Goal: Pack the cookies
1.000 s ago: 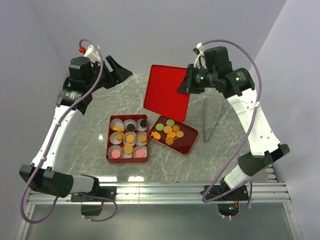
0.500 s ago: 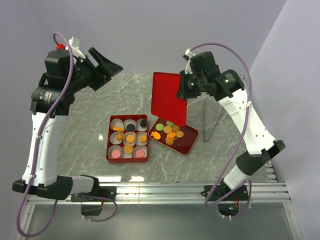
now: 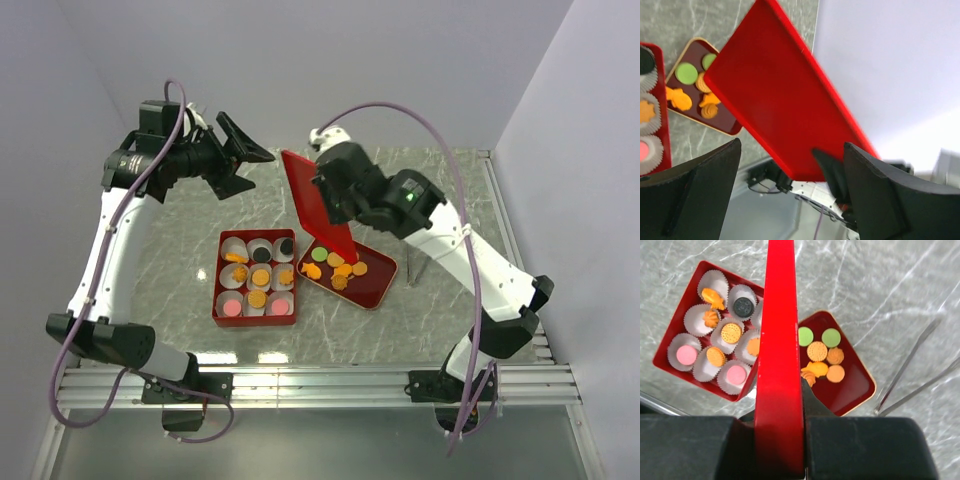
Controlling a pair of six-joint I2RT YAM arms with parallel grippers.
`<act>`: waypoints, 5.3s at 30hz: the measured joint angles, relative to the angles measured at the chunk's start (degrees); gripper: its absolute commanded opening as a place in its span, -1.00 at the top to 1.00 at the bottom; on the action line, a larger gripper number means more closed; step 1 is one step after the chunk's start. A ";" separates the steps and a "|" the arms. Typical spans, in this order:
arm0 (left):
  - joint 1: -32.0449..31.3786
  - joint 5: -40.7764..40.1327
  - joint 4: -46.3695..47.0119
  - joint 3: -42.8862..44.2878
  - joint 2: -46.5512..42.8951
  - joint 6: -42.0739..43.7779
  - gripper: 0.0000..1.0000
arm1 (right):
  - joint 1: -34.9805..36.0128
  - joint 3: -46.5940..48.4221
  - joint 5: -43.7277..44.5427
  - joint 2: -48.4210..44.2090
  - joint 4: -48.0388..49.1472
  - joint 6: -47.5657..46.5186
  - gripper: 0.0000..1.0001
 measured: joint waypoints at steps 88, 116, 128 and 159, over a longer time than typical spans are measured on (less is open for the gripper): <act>12.37 24.85 42.84 -31.82 -19.23 -6.34 0.99 | -24.30 -34.56 -69.44 -5.86 56.37 38.86 -0.47; 11.96 22.97 48.06 -37.44 -17.09 -7.91 -0.31 | -25.29 -43.28 -80.32 -7.39 85.70 59.93 1.00; 11.89 -0.28 16.83 -33.62 -12.50 10.10 -0.42 | -39.80 -37.90 -71.78 -9.33 54.36 41.99 1.00; 5.31 -33.64 3.28 -42.21 4.20 23.89 0.15 | -43.60 -37.99 -62.93 -13.25 33.03 29.14 1.00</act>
